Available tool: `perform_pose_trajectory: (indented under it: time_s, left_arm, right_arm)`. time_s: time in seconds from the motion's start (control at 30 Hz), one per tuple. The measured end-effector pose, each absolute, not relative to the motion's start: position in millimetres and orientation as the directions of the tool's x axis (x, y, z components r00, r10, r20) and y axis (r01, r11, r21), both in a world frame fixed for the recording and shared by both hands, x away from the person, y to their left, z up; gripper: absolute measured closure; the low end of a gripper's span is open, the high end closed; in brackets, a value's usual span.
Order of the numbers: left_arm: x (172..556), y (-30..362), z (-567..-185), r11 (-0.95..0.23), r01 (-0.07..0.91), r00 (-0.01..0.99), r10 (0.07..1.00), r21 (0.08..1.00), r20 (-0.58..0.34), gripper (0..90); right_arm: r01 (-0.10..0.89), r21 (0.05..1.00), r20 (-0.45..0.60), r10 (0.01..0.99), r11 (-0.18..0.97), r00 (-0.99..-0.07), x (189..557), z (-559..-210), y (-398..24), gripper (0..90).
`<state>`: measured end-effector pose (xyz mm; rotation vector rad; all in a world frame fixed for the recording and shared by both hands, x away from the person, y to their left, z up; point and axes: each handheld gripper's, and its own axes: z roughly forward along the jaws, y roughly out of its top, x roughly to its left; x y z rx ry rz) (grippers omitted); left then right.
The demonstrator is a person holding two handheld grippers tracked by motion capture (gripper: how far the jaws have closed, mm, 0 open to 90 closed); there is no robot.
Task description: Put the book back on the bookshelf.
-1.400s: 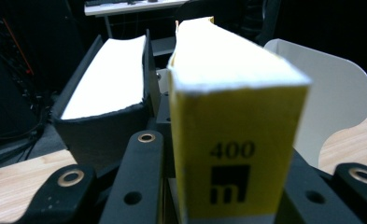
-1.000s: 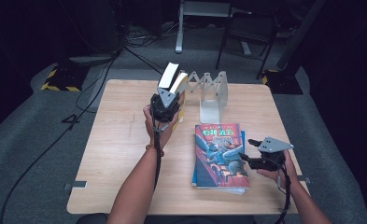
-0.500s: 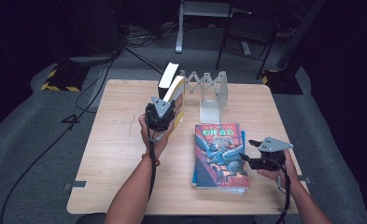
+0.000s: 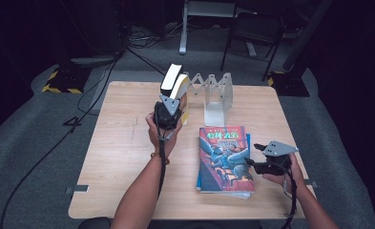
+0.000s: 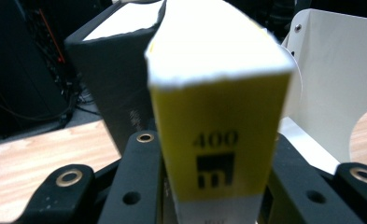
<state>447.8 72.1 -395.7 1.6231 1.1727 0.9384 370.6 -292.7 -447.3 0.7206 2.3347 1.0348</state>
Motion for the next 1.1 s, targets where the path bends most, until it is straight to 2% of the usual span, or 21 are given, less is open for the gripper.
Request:
perform_pose_trajectory:
  time_s: [0.23,0.5,0.7,0.9,1.1]
  left_arm:
    - [436,69,-398,-0.149,0.279,0.233,0.969,0.949,0.083,73.6]
    - [454,58,-395,-0.162,0.275,0.204,0.973,0.948,0.107,73.3]
    - [461,52,-398,-0.139,0.271,0.193,0.977,0.953,0.088,72.5]
    - [455,52,-399,-0.115,0.246,0.244,0.968,0.962,0.053,54.3]
    - [446,65,-402,-0.123,0.254,0.284,0.958,0.959,0.048,46.1]
  right_arm:
    - [0.268,0.770,-0.218,0.634,0.579,-0.742,369,-447,-292,35.0]
    - [0.264,0.767,-0.219,0.625,0.585,-0.749,368,-448,-290,35.0]
    - [0.266,0.767,-0.217,0.626,0.584,-0.749,369,-448,-292,35.0]
    - [0.265,0.763,-0.219,0.622,0.589,-0.752,368,-448,-292,35.0]
    - [0.263,0.760,-0.222,0.619,0.594,-0.754,368,-448,-291,34.7]
